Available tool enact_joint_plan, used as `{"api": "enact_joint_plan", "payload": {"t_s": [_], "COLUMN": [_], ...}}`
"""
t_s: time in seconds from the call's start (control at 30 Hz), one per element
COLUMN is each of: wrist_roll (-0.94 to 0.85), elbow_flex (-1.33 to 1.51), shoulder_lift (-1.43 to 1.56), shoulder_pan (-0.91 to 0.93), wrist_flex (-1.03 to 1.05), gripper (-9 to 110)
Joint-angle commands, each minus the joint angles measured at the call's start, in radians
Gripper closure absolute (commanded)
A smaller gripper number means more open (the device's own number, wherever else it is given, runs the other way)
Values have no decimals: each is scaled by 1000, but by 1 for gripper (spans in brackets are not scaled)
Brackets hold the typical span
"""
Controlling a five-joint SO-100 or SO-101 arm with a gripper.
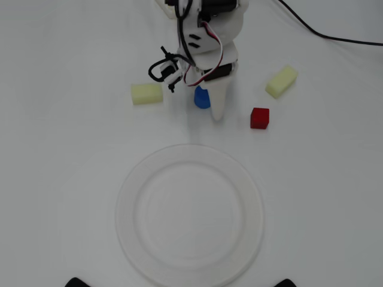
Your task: Grasp a blue block and put it in the dish.
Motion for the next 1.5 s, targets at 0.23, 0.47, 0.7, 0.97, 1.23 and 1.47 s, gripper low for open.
{"api": "enact_joint_plan", "payload": {"t_s": [0.23, 0.47, 0.7, 0.97, 1.23, 1.47], "wrist_roll": [-29, -20, -34, -160, -164, -143], "elbow_flex": [-80, -104, -118, 43, -123, -368], "shoulder_lift": [-97, -103, 44, 359, 110, -184], "shoulder_pan": [17, 18, 57, 117, 146, 149], "wrist_flex": [-32, -26, -29, -482, -629, -627], "gripper": [79, 101, 101, 101, 101, 101]}}
